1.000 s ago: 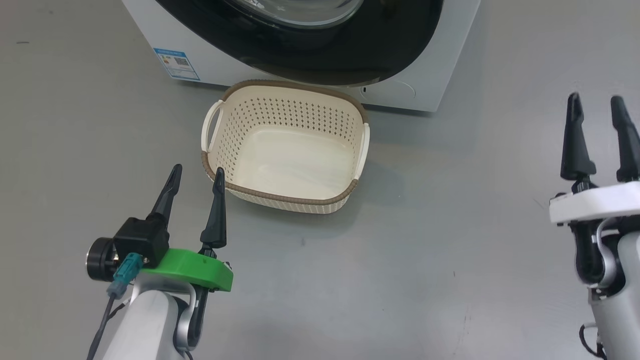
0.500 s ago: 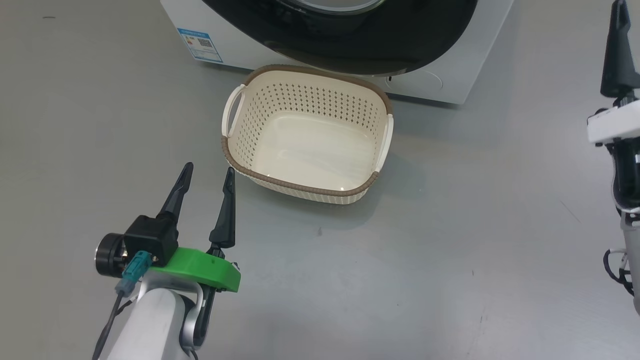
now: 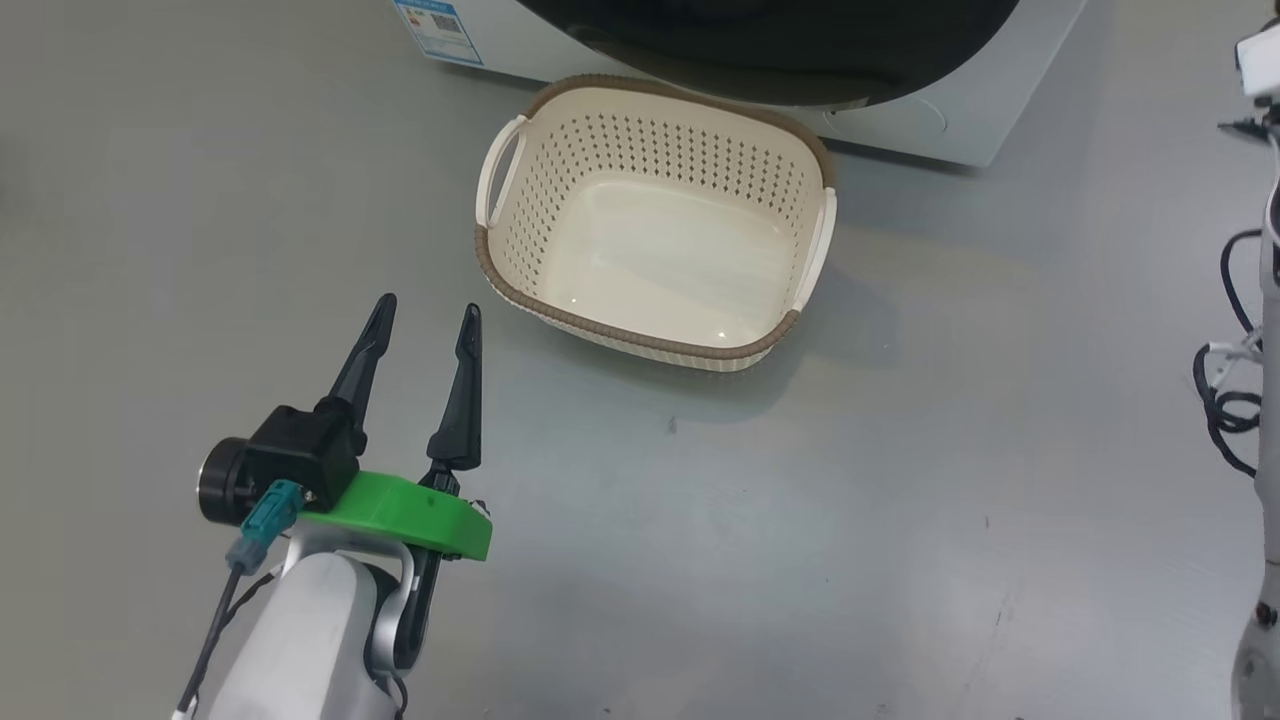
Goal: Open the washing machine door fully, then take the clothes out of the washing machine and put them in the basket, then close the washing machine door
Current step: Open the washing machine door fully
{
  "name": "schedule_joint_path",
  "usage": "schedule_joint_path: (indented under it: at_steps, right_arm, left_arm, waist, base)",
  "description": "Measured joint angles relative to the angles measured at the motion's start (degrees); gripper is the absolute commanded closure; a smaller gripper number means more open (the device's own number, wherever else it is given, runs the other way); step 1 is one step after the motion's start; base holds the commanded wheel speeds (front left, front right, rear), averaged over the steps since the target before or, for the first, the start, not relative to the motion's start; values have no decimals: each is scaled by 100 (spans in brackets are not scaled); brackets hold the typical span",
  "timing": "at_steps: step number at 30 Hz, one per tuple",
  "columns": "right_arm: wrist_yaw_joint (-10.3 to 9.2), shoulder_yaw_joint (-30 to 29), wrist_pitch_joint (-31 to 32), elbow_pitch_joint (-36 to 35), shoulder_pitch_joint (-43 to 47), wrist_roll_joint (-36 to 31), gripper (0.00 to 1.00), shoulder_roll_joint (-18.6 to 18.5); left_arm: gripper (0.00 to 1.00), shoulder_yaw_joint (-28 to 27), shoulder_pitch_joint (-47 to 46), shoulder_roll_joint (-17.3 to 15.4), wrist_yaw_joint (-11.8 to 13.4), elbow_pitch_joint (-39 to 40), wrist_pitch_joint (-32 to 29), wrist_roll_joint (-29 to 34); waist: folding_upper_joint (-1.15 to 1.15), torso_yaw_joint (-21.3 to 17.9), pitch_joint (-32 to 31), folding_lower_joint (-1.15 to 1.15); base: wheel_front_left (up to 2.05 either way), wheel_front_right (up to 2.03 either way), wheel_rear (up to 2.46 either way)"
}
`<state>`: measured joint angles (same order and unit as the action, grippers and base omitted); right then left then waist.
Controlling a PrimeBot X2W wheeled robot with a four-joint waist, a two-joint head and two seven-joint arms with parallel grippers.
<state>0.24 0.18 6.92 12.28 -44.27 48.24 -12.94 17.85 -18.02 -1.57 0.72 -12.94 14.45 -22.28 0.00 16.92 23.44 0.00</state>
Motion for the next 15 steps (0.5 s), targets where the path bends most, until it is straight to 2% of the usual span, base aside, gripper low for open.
schedule_joint_path:
  at_steps: [3,7,15]
  right_arm:
    - [-176,-213,226,214,-333,465,100,194]
    - [-200,-219,438,354,-607,523,100,153]
    - [-354,-452,1002,827,-1138,1221,100,266]
  left_arm:
    - [0,69,-44,1,0,30,0,-65]
    - [0,101,-99,3,1,37,0,-89]
    - [0,196,-214,7,7,48,0,-189]
  waist:
    - [0,60,115,0]
    - [0,131,218,0]
    - [0,354,409,0]
  base:
    - [0,0,0]
    - [0,0,0]
    - [0,0,0]
